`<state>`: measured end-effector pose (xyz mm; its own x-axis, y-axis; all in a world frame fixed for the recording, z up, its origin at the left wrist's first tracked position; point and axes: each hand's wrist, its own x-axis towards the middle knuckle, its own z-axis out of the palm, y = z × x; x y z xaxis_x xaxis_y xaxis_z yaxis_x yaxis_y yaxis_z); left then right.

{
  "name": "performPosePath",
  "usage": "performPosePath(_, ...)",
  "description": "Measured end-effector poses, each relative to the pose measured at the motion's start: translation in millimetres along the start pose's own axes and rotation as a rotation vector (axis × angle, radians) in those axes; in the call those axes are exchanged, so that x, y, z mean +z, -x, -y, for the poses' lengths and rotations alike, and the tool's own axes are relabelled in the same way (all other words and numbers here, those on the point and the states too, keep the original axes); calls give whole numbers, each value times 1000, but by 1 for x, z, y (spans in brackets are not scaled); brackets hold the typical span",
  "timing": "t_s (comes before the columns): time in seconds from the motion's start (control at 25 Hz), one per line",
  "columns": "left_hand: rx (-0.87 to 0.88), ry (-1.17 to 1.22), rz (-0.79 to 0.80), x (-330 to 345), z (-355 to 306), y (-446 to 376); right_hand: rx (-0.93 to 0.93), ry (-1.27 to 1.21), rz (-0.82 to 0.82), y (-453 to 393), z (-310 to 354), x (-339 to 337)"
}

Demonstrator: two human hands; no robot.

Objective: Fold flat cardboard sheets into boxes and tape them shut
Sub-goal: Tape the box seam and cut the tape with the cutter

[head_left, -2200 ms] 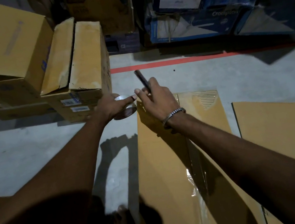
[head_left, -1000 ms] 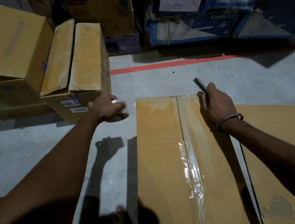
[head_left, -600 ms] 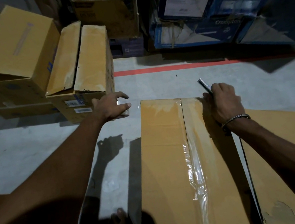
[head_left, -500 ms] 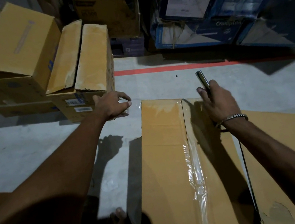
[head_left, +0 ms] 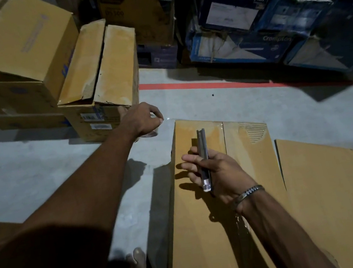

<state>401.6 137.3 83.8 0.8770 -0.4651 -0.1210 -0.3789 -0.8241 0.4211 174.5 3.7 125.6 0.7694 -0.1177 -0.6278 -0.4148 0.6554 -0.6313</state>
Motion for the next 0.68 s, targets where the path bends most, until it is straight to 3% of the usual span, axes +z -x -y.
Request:
performPosePath(0.12, 52, -78, 5, -1, 2, 0, -46, 171, -33, 4, -12, 21)
performPosePath(0.24, 99, -114, -18, -1, 3, 0, -169, 645, -140, 0, -19, 38)
performPosePath(0.4, 129, -146, -26, -3, 1, 1, -407, 1284, -461, -34, -14, 54)
performPosePath(0.68, 152, -176, -38, -4, 1, 1, -377, 1432, -613, -70, -3, 78)
